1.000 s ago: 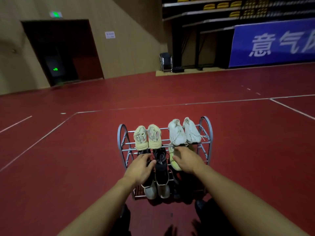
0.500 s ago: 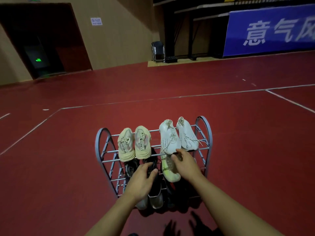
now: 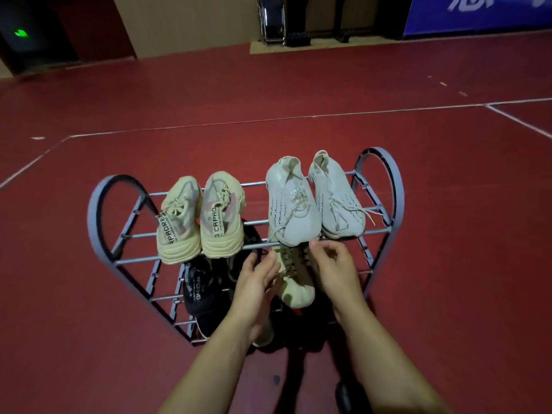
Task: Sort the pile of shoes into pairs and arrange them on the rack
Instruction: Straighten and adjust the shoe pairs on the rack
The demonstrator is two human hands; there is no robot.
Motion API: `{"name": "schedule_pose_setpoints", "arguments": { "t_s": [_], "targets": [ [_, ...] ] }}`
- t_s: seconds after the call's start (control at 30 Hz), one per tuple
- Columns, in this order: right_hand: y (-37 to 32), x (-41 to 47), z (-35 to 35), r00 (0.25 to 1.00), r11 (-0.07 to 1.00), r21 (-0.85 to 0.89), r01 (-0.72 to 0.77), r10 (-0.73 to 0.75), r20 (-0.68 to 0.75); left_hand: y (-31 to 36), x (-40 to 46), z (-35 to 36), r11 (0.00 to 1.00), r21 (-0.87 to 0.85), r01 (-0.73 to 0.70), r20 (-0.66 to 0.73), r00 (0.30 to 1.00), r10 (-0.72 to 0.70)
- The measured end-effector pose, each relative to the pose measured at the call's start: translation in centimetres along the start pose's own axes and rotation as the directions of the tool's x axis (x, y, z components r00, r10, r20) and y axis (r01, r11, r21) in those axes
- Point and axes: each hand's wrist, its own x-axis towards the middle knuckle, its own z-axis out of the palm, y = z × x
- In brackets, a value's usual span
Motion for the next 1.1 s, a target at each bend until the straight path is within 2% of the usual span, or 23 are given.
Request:
{"name": "schedule_pose_setpoints", "arguments": {
  "t_s": [0.17, 0.33, 0.43, 0.5, 0.73, 0.87, 1.1],
  "targets": [
    [0.4, 0.8, -0.3, 0.995, 0.981, 0.179, -0.071, 0.057, 0.078, 0.4, 1.0, 0.3, 0.993, -0.102, -0.057, 0.011, 0.998, 0.059],
    [0.1, -0.2, 0.1, 0.994, 0.964, 0.247, -0.094, 0.075, 0.085, 0.7, 0.5, -0.2, 0.997, -0.052, -0.065, 0.015, 0.998, 0.066],
    [-0.2, -0.9, 0.0, 0.997, 0.958, 0.276, -0.077, 0.075, 0.017, 0.7, -0.1, -0.1, 0.998, -0.01, -0.063, 0.003, 0.998, 0.064],
    [-0.4, -1.1, -0.4, 0.994, 0.958, 0.274, -0.086, 0.099, -0.035, 0.4, -0.6, 0.2, 0.998, 0.009, -0.057, 0.018, 0.998, 0.057],
    [-0.9, -1.1, -1.2, 0.989, 0.974, 0.2, -0.111, 0.129, -0.078, 0.1, -0.9, 0.5, 0.997, 0.042, -0.067, 0.064, 0.996, 0.064],
    [-1.1, -0.7, -0.7, 0.987, 0.977, 0.182, -0.108, 0.127, -0.096, 0.3, -0.3, 0.5, 0.995, 0.042, -0.085, 0.055, 0.995, 0.082],
    [-0.6, -0.5, -0.5, 0.987, 0.981, 0.149, -0.121, 0.135, -0.09, 0.5, 0.0, 1.2, 0.985, 0.156, -0.078, 0.007, 0.997, 0.078]
  ]
}}
